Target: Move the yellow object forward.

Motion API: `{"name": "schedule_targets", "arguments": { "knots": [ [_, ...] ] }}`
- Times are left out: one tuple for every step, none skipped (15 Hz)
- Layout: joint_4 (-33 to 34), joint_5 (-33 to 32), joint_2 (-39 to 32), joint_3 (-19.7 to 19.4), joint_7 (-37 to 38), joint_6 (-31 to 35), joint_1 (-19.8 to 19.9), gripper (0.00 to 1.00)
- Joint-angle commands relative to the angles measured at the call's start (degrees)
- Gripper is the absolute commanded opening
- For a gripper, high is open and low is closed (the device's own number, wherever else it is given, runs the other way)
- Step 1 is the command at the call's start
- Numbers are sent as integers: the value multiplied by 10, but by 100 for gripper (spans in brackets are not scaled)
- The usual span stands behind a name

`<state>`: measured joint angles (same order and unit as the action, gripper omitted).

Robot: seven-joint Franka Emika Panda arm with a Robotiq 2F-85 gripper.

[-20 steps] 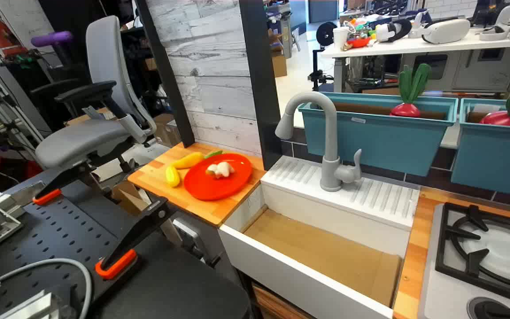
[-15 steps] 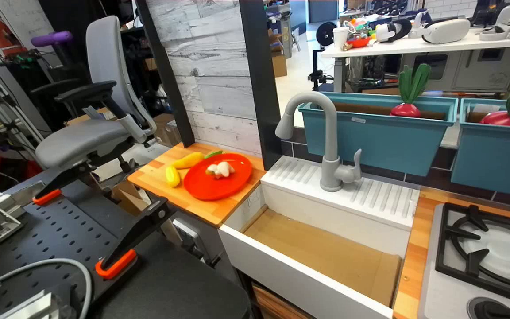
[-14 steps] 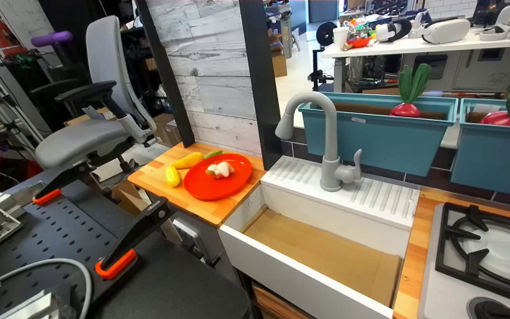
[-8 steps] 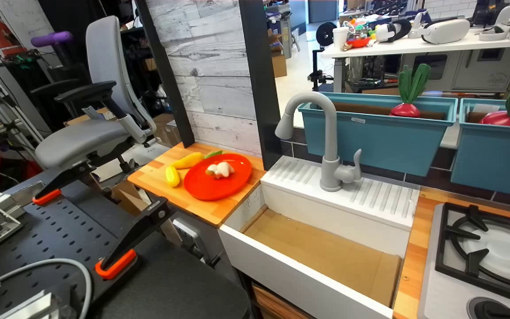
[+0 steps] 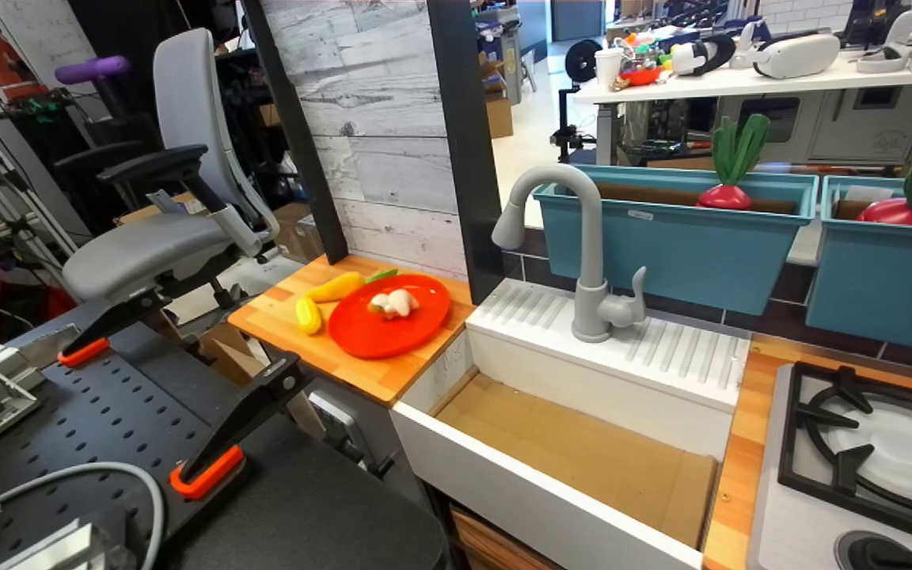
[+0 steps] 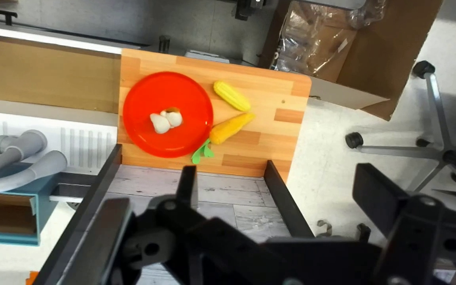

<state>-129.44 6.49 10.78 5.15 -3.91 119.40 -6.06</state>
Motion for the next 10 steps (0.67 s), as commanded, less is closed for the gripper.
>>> {"name": "schedule_targets", "arguments": {
  "knots": [
    [-22,36,-52,3,-14,89,-11,100],
    [-27,49,-68,3,-18,112,-12,100],
    [-28,64,-90,3,-25,129,-13,100],
    [-28,75,-109,4,-28,144,-12,100],
    [-27,83,-131,6,-28,160,-11,100],
    [-25,87,-153,8,-21,179,-10,100],
    [-22,92,-176,11,-18,198,-10,100],
    [-18,99,-201,15,-17,219,-10,100],
    [-15,105,-222,20,-14,240,-11,100],
    [-9,112,-250,25,-8,264,-11,100]
  ]
}}
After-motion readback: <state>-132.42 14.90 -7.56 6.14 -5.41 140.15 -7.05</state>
